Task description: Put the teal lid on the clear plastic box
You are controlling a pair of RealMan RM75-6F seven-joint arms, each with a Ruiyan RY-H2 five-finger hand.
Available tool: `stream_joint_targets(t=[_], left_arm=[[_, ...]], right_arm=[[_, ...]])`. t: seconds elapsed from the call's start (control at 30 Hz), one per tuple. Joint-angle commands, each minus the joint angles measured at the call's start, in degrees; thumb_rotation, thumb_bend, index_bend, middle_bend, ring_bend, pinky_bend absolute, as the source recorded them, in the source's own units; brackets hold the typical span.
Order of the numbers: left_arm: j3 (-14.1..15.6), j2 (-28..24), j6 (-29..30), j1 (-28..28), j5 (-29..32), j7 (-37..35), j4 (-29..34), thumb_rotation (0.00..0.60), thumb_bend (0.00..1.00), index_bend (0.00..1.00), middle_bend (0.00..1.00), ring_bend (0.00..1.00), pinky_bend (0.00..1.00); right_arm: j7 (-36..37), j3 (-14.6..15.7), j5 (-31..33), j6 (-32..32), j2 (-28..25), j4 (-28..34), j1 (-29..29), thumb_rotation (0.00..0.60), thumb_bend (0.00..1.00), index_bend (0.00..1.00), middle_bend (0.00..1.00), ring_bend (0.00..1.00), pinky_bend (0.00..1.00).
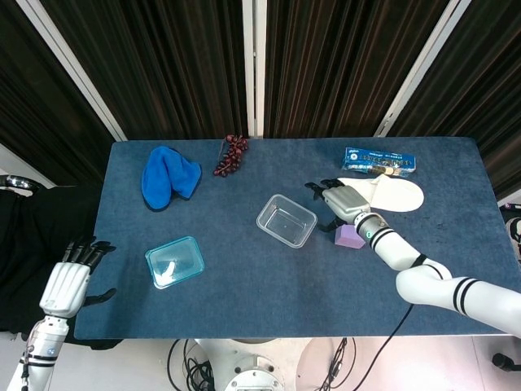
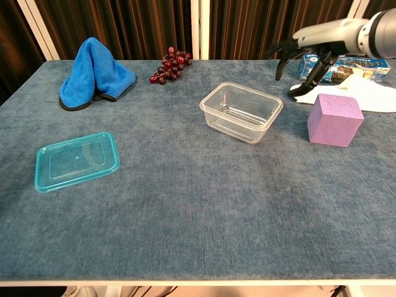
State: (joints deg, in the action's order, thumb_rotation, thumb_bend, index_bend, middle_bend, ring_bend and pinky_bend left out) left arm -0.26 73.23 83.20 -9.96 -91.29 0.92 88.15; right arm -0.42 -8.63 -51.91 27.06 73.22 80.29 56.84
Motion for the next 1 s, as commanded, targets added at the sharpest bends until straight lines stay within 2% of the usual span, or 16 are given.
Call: stream_joint_targets(t=[0.03,0.33,0.53,0.63,0.73,0.83,0.9,1.0], left_arm=[[-0.1,-0.1,0.0,0.0,0.1,0.1,0.3,0.6,0.0,0.24,0.2,0.08,0.07],[-0.2,-0.4,-0.1,0.0,0.6,1.2,0.9,0.6,0.0,0.24,0.2,0.08,0.07],[-0.3,-0.3,0.1,0.3,1.2,1.5,1.1,0.6,0.0,0.24,0.2,0.08,0.07],[-0.3,-0.3,0.2,0.3,0.9,1.6,1.2,0.6,0.0,0.24,0.2,0.08,0.07],[-0.2,-0.3,0.6,0.4,0.7,1.4,1.0,0.6,0.0,0.24,0.2,0.08,0.07],[-0.4,-0.2,0.3,0.2,0.9,0.9,0.6,0.6,0.0,0.24,0.2,0.08,0.07],[-0.4,-0.2,-0.1,-0.2,0.6,0.7,0.3,0.6,0.0,0.24,0.2,0.08,0.07],[-0.4,-0.4,-1.1,-1.1,-0.1,0.7,0.3,0.6,0.0,0.24,0.2,0.08,0.07]], right_arm=[[4.5,-1.9,-1.6,-4.7,2.1,-2.6,0.9,0.6,0.21,0.0,0.23,0.0,0.0],[12.4,-7.6,-7.9,-12.9,5.9,-6.6,3.0,0.6,0.21,0.0,0.23,0.0,0.0],[14.6,-9.4,-11.4,-14.5,7.8,-6.8,3.6,0.6,0.21,0.0,0.23,0.0,0.0],[15.2,-10.1,-14.1,-12.8,7.2,-5.0,2.2,0.6,0.2,0.0,0.23,0.0,0.0],[12.7,-8.5,-19.3,-5.8,5.0,-2.3,-1.2,0.6,0.16,0.0,0.19,0.0,0.0],[7.4,-4.9,-24.0,2.7,2.6,0.9,-5.5,0.6,0.12,0.0,0.06,0.0,0.0],[3.1,-2.3,-25.5,7.2,1.4,2.7,-8.1,0.6,0.1,0.0,0.01,0.0,0.0],[-2.5,-0.4,-24.7,12.3,1.5,3.9,-10.8,0.6,0.07,0.0,0.0,0.0,0.0]])
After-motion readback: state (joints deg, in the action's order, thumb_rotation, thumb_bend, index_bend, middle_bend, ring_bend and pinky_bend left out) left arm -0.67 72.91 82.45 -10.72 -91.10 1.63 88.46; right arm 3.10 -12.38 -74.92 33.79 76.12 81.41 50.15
